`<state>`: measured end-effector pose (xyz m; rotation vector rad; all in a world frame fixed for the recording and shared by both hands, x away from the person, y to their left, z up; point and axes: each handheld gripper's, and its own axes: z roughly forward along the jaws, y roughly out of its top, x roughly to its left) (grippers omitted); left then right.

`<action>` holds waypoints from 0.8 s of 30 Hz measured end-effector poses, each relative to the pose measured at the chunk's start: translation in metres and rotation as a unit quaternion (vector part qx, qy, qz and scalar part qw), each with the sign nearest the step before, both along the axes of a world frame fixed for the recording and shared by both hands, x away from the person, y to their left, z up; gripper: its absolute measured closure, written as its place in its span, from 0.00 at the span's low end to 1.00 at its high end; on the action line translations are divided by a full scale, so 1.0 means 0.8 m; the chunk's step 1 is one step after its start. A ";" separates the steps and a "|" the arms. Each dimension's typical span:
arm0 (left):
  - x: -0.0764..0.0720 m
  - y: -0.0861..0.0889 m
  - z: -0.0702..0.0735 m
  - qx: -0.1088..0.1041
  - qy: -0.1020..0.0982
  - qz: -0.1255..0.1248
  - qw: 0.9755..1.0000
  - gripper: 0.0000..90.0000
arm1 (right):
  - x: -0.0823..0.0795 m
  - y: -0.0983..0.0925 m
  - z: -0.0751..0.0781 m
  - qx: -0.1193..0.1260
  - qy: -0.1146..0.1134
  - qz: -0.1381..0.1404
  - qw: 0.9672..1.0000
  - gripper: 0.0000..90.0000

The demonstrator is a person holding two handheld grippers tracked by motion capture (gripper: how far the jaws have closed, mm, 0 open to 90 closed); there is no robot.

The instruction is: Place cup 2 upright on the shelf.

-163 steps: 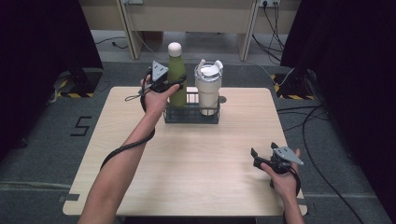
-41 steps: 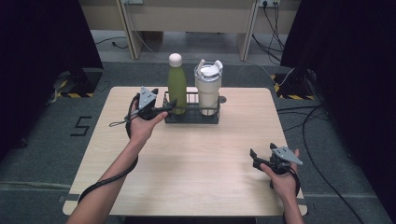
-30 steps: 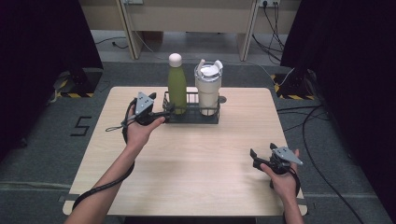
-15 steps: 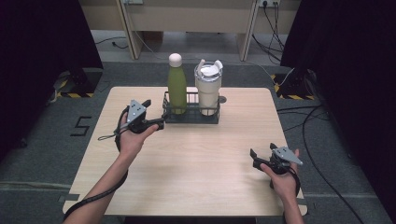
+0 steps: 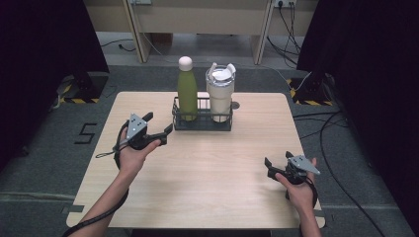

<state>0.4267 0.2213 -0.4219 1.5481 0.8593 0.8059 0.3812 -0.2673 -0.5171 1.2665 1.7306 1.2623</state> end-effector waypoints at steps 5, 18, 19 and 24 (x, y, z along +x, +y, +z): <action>-0.009 0.006 -0.004 0.004 0.001 0.001 1.000 0.16 | 0.000 0.000 0.000 -0.002 -0.003 0.001 1.000 0.11; -0.031 0.027 -0.020 -0.001 0.007 0.013 1.000 0.16 | 0.000 0.000 0.000 -0.001 -0.002 0.000 1.000 0.11; -0.032 0.029 -0.021 0.000 0.007 0.014 1.000 0.16 | 0.000 0.000 0.000 -0.002 -0.003 0.000 1.000 0.11; -0.041 0.039 -0.028 -0.001 0.012 0.020 1.000 0.16 | 0.000 0.000 0.000 -0.002 -0.003 0.000 1.000 0.11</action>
